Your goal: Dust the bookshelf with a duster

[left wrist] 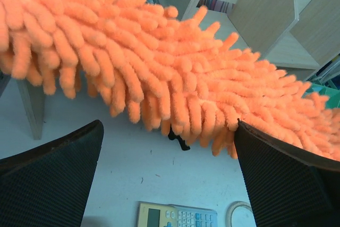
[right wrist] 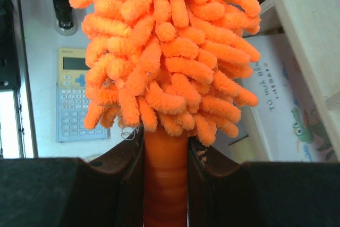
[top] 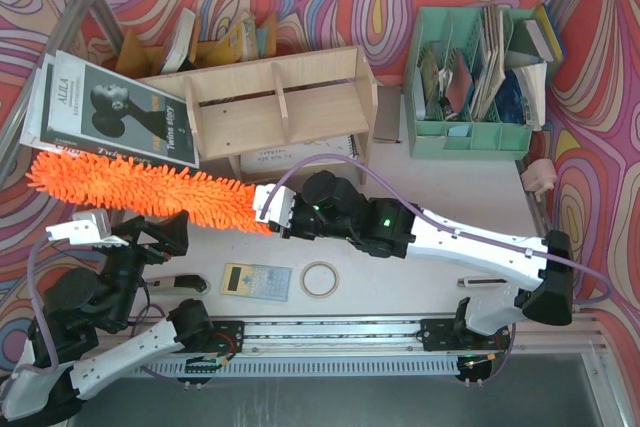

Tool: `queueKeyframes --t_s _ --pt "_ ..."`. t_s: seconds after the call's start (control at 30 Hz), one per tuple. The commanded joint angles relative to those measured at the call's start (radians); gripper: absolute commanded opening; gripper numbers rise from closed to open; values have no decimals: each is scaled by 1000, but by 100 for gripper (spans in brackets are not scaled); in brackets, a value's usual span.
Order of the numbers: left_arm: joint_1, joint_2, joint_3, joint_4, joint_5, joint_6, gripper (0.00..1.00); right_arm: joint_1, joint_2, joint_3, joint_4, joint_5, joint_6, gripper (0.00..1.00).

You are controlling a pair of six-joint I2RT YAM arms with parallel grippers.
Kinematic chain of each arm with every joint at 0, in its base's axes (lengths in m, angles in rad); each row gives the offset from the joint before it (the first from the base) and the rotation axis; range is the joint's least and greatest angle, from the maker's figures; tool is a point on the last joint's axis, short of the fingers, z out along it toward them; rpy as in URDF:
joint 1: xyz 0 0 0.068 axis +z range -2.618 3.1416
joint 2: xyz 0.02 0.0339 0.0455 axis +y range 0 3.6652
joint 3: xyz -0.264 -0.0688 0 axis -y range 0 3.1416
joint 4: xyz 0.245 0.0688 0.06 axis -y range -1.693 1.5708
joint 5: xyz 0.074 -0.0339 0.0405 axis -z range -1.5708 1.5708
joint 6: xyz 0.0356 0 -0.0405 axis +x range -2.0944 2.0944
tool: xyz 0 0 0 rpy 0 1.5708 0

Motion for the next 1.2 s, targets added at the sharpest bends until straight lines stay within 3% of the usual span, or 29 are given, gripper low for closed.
queueKeyframes --t_s 0.0,0.53,1.17 --pt "-3 -18 -6 -8 -33 18 99 -9 17 -48 99 -32 24 0" --pt "-4 -25 -7 -9 -29 15 98 -10 12 171 101 9 -68 0" --pt "-4 -14 -7 -11 -36 12 98 -9 -95 85 249 -67 23 0"
